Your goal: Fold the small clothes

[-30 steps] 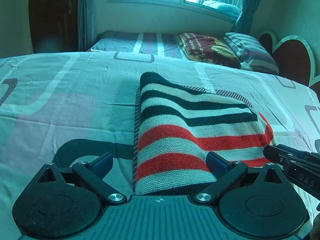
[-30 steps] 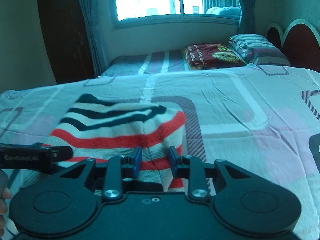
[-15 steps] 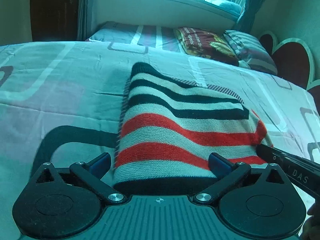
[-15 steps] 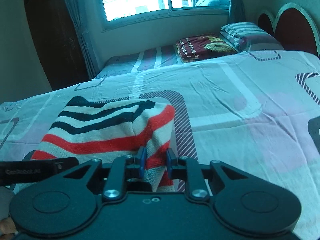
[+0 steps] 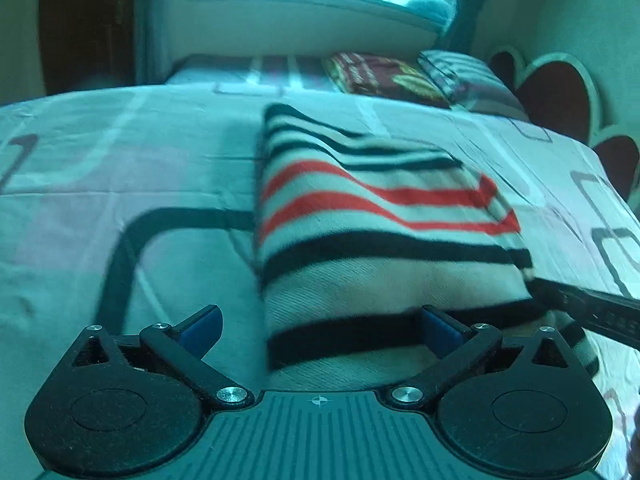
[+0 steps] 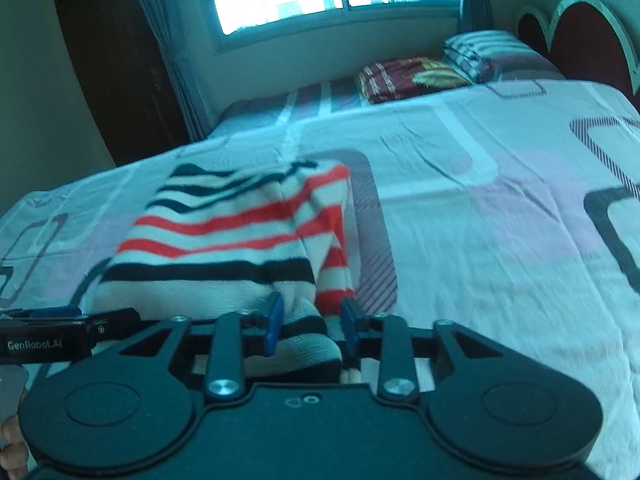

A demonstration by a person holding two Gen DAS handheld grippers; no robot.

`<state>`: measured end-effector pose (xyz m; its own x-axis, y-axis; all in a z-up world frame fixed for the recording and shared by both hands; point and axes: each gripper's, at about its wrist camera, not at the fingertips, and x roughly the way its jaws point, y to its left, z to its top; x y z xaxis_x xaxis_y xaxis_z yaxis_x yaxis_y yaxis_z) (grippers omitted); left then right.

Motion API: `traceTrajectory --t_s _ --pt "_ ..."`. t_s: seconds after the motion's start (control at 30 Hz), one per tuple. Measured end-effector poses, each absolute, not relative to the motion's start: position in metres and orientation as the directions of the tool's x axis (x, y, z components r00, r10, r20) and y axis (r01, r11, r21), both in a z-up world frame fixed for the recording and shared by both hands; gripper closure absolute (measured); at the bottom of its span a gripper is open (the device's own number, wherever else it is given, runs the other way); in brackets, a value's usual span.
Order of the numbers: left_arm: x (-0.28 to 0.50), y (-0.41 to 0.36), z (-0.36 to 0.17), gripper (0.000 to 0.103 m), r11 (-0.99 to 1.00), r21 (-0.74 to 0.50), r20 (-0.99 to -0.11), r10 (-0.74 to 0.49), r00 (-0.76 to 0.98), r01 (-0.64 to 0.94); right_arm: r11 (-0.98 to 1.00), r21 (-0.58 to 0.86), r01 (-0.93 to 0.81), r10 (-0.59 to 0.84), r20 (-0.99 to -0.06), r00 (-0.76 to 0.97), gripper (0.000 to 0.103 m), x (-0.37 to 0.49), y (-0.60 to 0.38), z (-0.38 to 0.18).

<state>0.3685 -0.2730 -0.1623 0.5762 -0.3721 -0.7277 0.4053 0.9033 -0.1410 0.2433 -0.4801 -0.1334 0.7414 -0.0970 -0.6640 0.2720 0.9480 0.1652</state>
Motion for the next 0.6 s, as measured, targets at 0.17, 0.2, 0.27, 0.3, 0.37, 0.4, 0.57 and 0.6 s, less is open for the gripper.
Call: traceTrajectory --t_s 0.17,0.2,0.27,0.3,0.37,0.4,0.57,0.6 --pt "0.367 -0.285 -0.17 0.0 0.891 -0.161 -0.734 -0.395 0.553 0.424 0.891 0.167 0.423 -0.191 -0.707 0.681 0.101 0.23 -0.507 -0.152" --pt "0.367 -0.285 -0.171 0.0 0.891 -0.168 -0.733 -0.399 0.551 0.423 0.892 0.168 0.419 -0.205 -0.677 0.707 0.101 0.222 -0.503 -0.144" --pt "0.363 -0.285 -0.17 0.0 0.891 -0.155 -0.729 -0.395 0.559 0.428 0.905 0.181 0.385 -0.193 -0.633 0.75 0.087 0.217 -0.496 -0.13" --pt "0.362 -0.285 -0.168 0.0 0.891 -0.149 -0.729 -0.391 0.561 0.428 0.906 0.216 0.365 -0.164 -0.616 0.771 0.078 0.216 -0.494 -0.125" --pt "0.358 -0.284 -0.16 0.0 0.891 -0.146 -0.724 -0.392 0.567 0.429 0.911 0.248 0.328 -0.118 -0.605 0.787 0.071 0.221 -0.49 -0.119" --pt "0.356 -0.282 -0.155 0.0 0.893 -0.138 -0.715 -0.389 0.58 0.429 0.915 0.259 0.309 -0.098 -0.6 0.794 0.068 0.223 -0.487 -0.117" --pt "0.358 -0.273 -0.142 0.0 0.909 -0.098 -0.675 -0.36 0.644 0.405 0.917 0.279 0.284 -0.04 -0.644 0.764 0.068 0.251 -0.481 -0.13" --pt "0.362 -0.271 -0.145 0.0 0.918 -0.099 -0.685 -0.343 0.643 0.384 0.913 0.291 0.287 -0.029 -0.654 0.756 0.067 0.254 -0.482 -0.134"
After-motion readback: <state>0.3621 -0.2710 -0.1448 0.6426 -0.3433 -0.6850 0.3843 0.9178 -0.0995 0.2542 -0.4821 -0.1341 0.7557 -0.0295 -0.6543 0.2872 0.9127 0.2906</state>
